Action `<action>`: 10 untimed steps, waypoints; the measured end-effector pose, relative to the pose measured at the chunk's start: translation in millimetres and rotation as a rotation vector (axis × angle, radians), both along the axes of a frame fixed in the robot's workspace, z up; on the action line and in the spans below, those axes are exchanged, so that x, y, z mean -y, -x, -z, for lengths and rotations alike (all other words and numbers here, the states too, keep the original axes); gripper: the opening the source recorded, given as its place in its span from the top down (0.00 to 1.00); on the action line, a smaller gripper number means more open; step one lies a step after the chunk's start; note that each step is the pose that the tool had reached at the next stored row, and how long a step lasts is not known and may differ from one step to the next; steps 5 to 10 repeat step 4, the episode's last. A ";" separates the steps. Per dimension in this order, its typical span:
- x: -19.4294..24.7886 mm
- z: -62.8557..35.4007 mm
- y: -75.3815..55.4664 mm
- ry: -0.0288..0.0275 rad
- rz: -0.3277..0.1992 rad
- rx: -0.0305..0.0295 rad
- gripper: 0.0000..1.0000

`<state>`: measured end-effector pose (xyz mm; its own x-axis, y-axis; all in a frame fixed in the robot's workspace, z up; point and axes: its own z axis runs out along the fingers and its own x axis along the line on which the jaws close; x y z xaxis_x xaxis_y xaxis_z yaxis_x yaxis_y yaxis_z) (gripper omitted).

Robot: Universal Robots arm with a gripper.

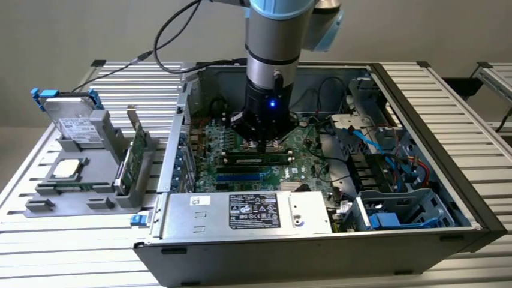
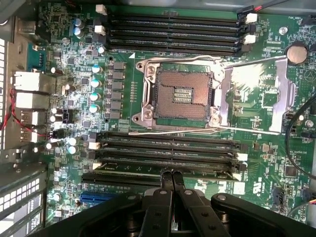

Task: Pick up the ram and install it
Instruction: 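Press down the ram until it locks into place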

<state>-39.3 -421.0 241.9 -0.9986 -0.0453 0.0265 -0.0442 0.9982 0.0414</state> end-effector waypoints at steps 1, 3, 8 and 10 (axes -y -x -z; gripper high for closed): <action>0.2 0.0 0.0 0.0000 0.000 0.0000 0.90; 0.6 0.0 0.0 0.0000 0.000 0.0000 0.90; 0.8 0.0 0.0 0.0000 0.000 0.0000 0.90; 0.8 0.0 0.0 0.0000 0.000 0.0000 0.90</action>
